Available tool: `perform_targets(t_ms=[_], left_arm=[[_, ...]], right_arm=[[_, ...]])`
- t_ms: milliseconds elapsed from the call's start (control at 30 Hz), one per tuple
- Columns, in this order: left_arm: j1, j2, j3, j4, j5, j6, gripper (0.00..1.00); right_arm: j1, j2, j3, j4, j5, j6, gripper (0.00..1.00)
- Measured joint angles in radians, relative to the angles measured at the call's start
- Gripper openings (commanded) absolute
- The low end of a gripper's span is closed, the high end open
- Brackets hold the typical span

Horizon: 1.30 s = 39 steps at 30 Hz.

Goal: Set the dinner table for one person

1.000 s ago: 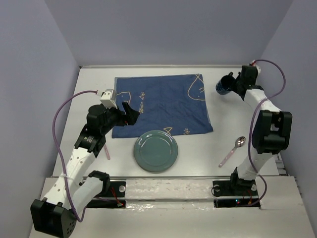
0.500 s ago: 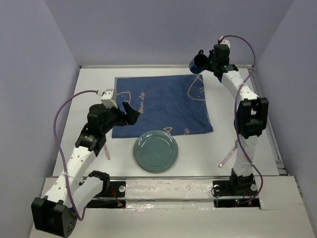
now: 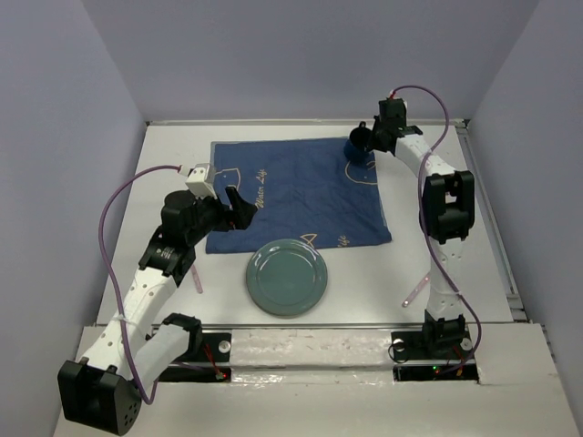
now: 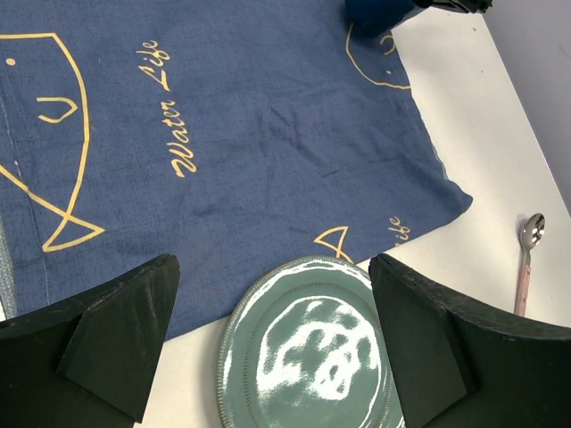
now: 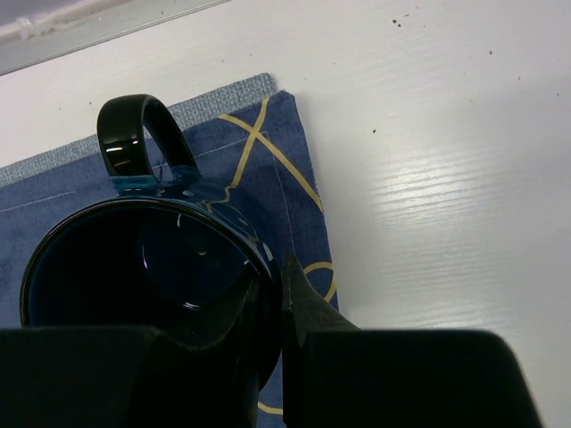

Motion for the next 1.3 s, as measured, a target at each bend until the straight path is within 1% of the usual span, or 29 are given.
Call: perform_targets(t_ms=[267,400,433,467,567,600,633,667,733,767,833,1000,1067,1133,1200,1267,1300], left_arm=[[0.0,0.0,0.0,0.0,0.0,0.0,0.99],[0.0,0.0,0.0,-0.001,0.0,0.0,0.99],[0.0,0.0,0.0,-0.001,0.0,0.0,0.99],[0.0,0.0,0.0,-0.001,0.0,0.0,0.99],[0.0,0.0,0.0,-0.001,0.001,0.0,0.99],[0.0,0.0,0.0,-0.001,0.0,0.0,0.99],[0.0,0.0,0.0,-0.001,0.001,0.0,0.99],[0.0,0.0,0.0,-0.002,0.001,0.0,0.99],[0.0,0.0,0.0,-0.002,0.001,0.0,0.99],[0.0,0.0,0.0,-0.002,0.0,0.0,0.99],[0.0,0.0,0.0,-0.002,0.001,0.0,0.99],[0.003,0.0,0.0,-0.002,0.0,0.0,0.99],[0.008,-0.001,0.0,-0.002,0.0,0.0,0.99],[0.015,-0.003,0.0,-0.004,0.0,0.0,0.99],[0.023,-0.01,0.0,-0.006,-0.002,0.001,0.99],[0.029,-0.018,0.0,-0.007,-0.004,0.001,0.99],[0.032,-0.02,0.0,-0.006,-0.005,0.001,0.99]], right_arm=[[0.002,0.042,0.066,-0.004,0.0,0.001,0.0],[0.002,0.069,0.09,-0.006,0.004,-0.001,0.04],[0.003,0.074,0.09,-0.007,0.004,-0.001,0.07],[0.003,0.08,0.09,-0.009,0.004,-0.002,0.16],[0.005,0.087,0.092,-0.012,0.005,-0.002,0.26],[0.005,0.087,0.093,-0.013,0.005,-0.003,0.31],[0.006,0.088,0.096,-0.012,0.004,-0.002,0.35],[0.006,0.088,0.101,-0.012,0.002,0.0,0.43],[0.007,0.088,0.118,-0.009,-0.001,0.006,0.5],[0.007,0.088,0.13,-0.008,-0.004,0.005,0.56],[0.007,0.087,0.148,-0.003,-0.01,0.011,0.59],[0.007,0.05,0.134,-0.002,-0.032,0.012,0.6],[0.007,-0.034,0.042,0.01,-0.055,0.014,0.59],[0.007,-0.159,-0.09,0.021,-0.096,0.02,0.59],[0.007,-0.357,-0.325,0.116,-0.184,0.047,0.57],[0.014,-0.576,-0.546,0.167,-0.268,0.077,0.57],[0.019,-0.667,-0.633,0.209,-0.315,0.096,0.57]])
